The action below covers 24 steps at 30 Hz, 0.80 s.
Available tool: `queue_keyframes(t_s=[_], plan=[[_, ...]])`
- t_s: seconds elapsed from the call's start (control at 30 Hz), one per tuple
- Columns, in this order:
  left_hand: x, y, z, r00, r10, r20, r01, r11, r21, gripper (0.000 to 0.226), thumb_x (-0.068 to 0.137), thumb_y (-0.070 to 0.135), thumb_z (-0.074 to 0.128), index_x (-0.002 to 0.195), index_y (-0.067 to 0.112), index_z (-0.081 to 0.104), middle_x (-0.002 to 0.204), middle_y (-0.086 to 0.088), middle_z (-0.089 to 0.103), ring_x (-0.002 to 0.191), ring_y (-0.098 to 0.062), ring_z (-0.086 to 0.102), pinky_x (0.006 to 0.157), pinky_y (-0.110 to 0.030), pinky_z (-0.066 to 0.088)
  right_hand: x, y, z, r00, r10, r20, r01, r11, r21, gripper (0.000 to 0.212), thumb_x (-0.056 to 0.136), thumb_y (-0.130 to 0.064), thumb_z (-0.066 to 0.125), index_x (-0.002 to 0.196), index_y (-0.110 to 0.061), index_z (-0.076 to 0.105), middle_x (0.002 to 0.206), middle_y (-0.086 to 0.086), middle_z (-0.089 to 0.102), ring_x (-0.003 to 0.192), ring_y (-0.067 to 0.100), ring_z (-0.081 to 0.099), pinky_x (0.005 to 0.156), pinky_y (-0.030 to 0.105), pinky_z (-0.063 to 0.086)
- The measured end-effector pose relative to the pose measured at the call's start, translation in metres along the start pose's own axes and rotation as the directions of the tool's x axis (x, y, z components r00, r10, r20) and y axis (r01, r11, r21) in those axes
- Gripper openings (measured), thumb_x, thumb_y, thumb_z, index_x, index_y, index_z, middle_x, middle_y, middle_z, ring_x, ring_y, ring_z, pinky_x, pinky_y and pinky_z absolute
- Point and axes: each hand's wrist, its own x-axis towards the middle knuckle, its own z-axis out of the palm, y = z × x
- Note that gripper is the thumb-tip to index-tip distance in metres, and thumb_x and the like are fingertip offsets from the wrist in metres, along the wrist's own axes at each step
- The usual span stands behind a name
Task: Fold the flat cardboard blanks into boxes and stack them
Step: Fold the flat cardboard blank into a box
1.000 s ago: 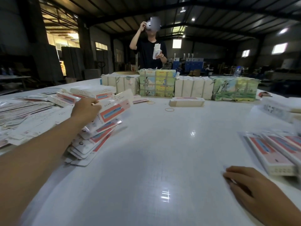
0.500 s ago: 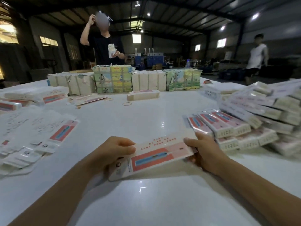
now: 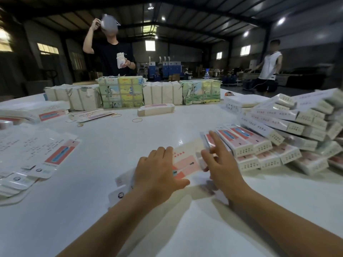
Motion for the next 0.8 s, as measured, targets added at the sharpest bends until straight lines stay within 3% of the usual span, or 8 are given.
queue_keyframes(t_s=[0.1,0.2,0.27,0.33,0.4,0.47,0.67,0.8], plan=[[-0.007,0.000,0.002,0.990,-0.069,-0.124,0.071,0.997,0.009,0.085,0.070,0.074,0.055,0.135,0.027,0.028,0.116,0.007,0.047,0.094,-0.009,0.045,0.082,-0.022,0.041,-0.004,0.004,0.002,0.983,-0.162,0.085,0.183,0.906,-0.382,0.042,0.098,-0.034,0.044,0.140,-0.037,0.039,0.130,-0.007,0.039,0.092,0.005,0.057,0.074,0.012,0.046],[-0.010,0.001,0.001,0.976,-0.072,-0.207,0.085,0.995,0.053,0.087,0.070,0.077,0.052,0.136,0.024,0.030,0.118,0.005,0.049,0.094,-0.011,0.048,0.078,-0.020,0.036,-0.010,0.006,0.010,0.979,-0.118,0.163,0.179,0.881,-0.438,0.042,0.097,-0.040,0.044,0.139,-0.037,0.042,0.135,-0.015,0.028,0.101,0.001,0.049,0.080,0.005,0.042],[-0.011,0.000,0.000,0.975,-0.058,-0.213,0.082,0.991,0.107,0.087,0.071,0.078,0.049,0.135,0.022,0.030,0.117,0.005,0.049,0.096,-0.011,0.049,0.079,-0.020,0.037,-0.012,0.004,0.014,0.988,-0.041,0.152,0.084,0.954,-0.289,0.039,0.095,-0.036,0.052,0.135,-0.034,0.049,0.133,-0.017,0.031,0.102,-0.004,0.049,0.074,0.000,0.041],[-0.012,-0.002,0.000,0.975,-0.052,-0.215,0.082,0.988,0.129,0.088,0.071,0.078,0.050,0.134,0.021,0.031,0.116,0.005,0.049,0.097,-0.012,0.049,0.080,-0.022,0.038,-0.010,-0.002,0.015,0.971,0.116,0.207,-0.120,0.993,0.003,0.030,0.094,-0.026,0.057,0.124,-0.031,0.060,0.132,-0.009,0.048,0.102,0.001,0.055,0.074,0.014,0.050],[-0.013,-0.003,-0.002,0.975,-0.042,-0.218,0.075,0.987,0.145,0.088,0.070,0.077,0.052,0.134,0.020,0.031,0.115,0.004,0.049,0.098,-0.014,0.049,0.080,-0.024,0.038,-0.007,-0.009,0.013,0.910,0.259,0.324,-0.366,0.868,0.336,0.023,0.090,-0.013,0.059,0.105,-0.026,0.070,0.110,0.002,0.067,0.095,0.015,0.062,0.073,0.030,0.052],[-0.013,-0.001,-0.003,0.976,-0.001,-0.219,0.038,0.985,0.167,0.088,0.070,0.075,0.054,0.134,0.020,0.033,0.115,0.004,0.050,0.098,-0.015,0.049,0.080,-0.025,0.038,-0.007,-0.014,0.012,0.860,0.277,0.429,-0.466,0.768,0.439,0.020,0.088,-0.011,0.059,0.099,-0.018,0.073,0.099,0.007,0.071,0.090,0.021,0.063,0.075,0.037,0.051],[-0.011,-0.008,-0.013,0.983,0.061,-0.173,-0.052,0.997,0.059,0.057,0.076,0.062,0.060,0.120,0.027,0.049,0.108,0.008,0.059,0.086,-0.016,0.056,0.065,-0.024,0.031,-0.012,-0.009,0.011,0.875,0.089,0.476,-0.225,0.945,0.238,0.028,0.073,-0.012,0.067,0.100,-0.020,0.069,0.095,0.006,0.072,0.082,0.021,0.067,0.067,0.030,0.053],[-0.008,-0.021,-0.012,0.999,0.045,-0.001,-0.044,0.988,-0.145,0.059,0.074,0.066,0.061,0.120,0.034,0.045,0.114,0.013,0.059,0.085,-0.011,0.057,0.069,-0.024,0.048,-0.013,-0.007,0.012,0.939,0.023,0.344,-0.059,0.994,0.094,0.019,0.086,-0.008,0.064,0.090,-0.026,0.069,0.078,-0.005,0.071,0.063,0.012,0.063,0.059,0.026,0.049]])
